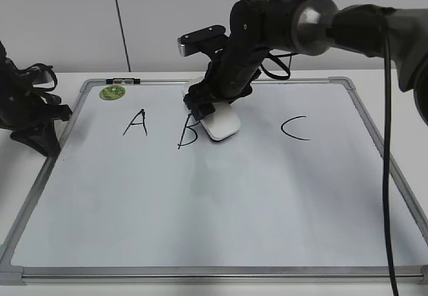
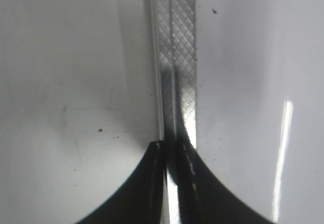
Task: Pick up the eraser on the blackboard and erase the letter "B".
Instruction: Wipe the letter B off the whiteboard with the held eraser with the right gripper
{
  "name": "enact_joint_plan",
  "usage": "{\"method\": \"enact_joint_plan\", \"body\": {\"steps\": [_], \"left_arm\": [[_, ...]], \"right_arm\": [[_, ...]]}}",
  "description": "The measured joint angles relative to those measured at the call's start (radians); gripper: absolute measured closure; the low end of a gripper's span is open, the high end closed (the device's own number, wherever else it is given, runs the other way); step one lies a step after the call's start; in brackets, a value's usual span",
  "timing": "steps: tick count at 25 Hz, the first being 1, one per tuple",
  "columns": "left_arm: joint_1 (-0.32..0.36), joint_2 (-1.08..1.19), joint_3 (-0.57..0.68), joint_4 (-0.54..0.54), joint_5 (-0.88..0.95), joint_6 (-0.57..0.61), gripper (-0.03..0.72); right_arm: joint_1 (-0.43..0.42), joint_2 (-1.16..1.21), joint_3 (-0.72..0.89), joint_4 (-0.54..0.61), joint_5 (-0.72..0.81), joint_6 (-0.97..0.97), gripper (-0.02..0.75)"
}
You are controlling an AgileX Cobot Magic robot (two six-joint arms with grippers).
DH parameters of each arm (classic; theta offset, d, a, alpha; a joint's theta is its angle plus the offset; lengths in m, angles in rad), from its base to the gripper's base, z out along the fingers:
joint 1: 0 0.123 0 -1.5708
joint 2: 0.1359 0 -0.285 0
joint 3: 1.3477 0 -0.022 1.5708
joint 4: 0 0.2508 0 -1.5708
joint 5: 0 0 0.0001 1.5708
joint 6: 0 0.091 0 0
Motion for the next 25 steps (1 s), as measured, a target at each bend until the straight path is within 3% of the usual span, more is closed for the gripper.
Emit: {"method": "enact_joint_plan", "body": {"steps": [15,25], "left_arm": [[0.0,0.0,0.0,0.0,0.0,0.0,0.639],[0.0,0.0,0.0,0.0,0.0,0.0,0.639]], "right_arm": [[0.0,0.052,-0.006,0.0,-0.139,0.0,0.208],[0.0,0.075,-0.012,0.002,-0.151,0.0,0.208]]}}
